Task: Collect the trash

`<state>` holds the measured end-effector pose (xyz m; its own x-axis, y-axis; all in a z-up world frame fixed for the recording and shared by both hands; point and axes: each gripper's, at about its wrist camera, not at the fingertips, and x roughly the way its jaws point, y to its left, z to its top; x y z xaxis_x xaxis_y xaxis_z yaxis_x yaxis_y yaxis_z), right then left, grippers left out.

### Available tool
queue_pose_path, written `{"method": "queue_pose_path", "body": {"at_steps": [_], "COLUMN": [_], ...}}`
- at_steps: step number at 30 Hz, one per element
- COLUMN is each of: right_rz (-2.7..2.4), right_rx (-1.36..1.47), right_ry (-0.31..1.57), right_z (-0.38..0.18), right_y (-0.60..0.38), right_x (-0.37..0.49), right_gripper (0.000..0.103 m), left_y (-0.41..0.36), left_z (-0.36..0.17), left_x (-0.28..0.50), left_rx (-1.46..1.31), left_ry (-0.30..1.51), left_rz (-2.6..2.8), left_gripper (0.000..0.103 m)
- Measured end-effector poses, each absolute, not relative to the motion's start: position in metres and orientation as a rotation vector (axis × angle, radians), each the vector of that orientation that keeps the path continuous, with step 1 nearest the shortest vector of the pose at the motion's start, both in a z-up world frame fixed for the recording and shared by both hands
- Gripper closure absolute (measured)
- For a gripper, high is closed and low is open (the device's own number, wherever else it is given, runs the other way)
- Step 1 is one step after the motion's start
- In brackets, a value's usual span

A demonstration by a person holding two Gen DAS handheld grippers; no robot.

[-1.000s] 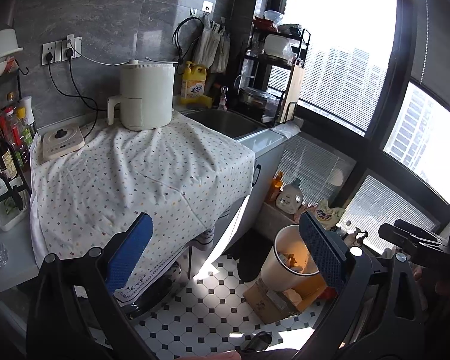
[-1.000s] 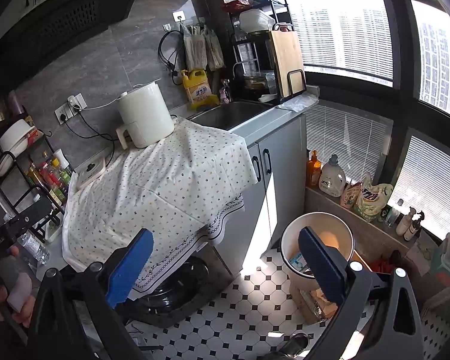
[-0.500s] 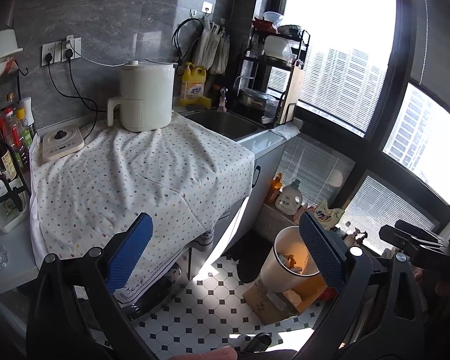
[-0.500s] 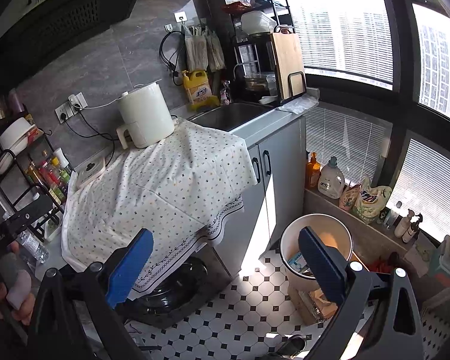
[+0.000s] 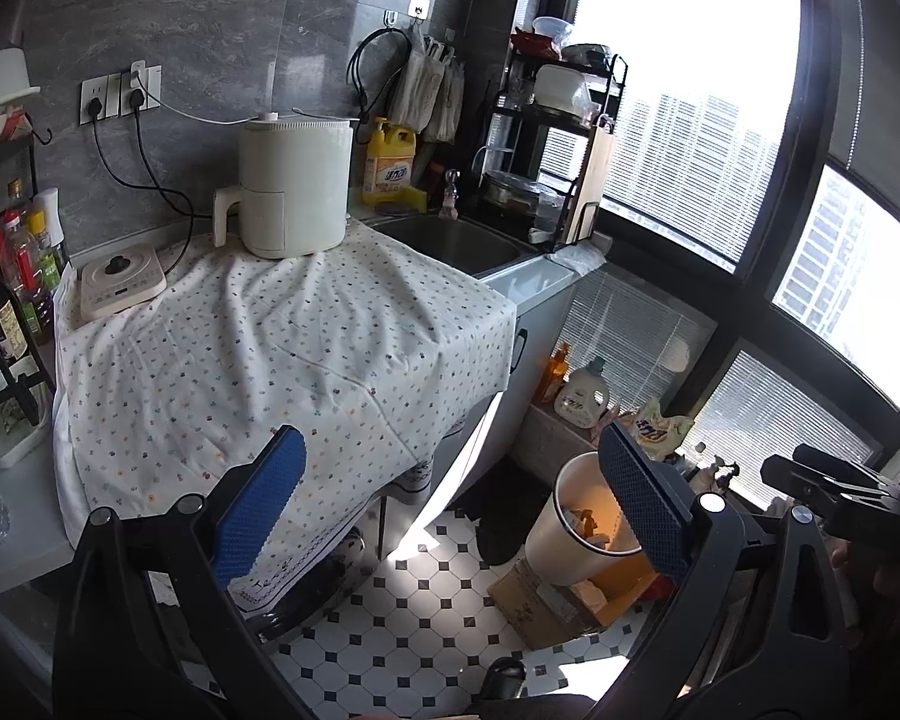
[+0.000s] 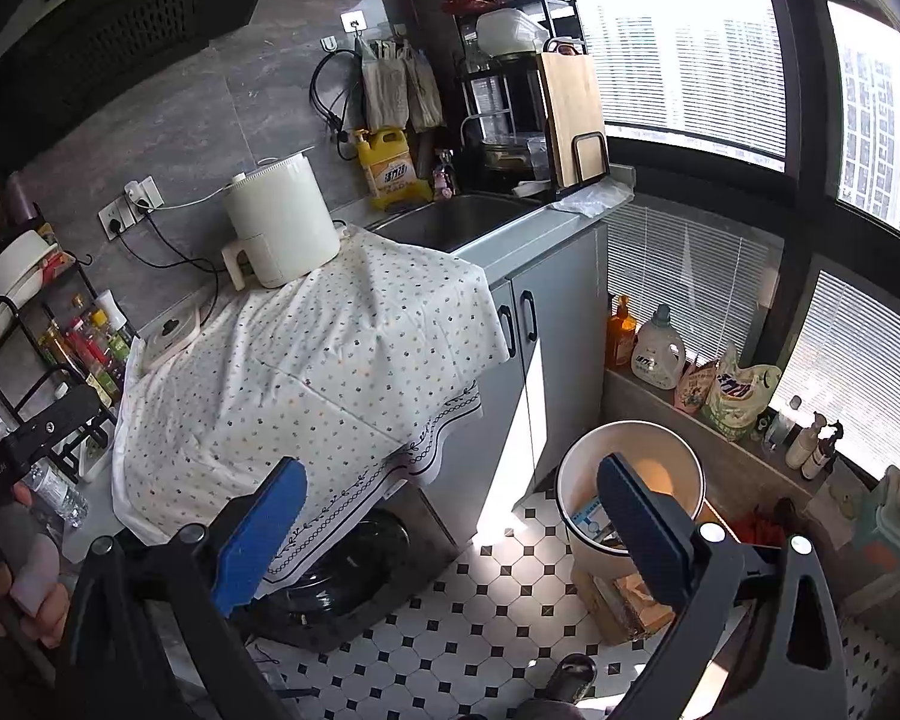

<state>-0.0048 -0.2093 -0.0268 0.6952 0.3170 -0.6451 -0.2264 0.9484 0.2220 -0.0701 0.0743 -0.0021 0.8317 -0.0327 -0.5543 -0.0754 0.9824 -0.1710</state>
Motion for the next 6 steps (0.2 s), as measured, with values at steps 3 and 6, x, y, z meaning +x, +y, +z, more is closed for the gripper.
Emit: {"method": "queue_pose_path", "body": {"at_steps": [3,6], "right_rz": [0.298,0.298], "right_rx": [0.121,0.109], "right_ry": [0.760,0.782], "right_z": [-0.032,-0.040], "right_y": [-0.206,-0.201], "right_x": [0.006,0.024], "right_gripper": [0.008,0.008], "left_y": [0.079,0.088], "left_z": [-0.008,-0.016], "left_x": [-0.059,-0.045], "left_rx": [-0.201,-0.214], "left_ry": [0.601,0.609], "left_rz": [0.018,0.031], "left_gripper": [0.006,0.006]}}
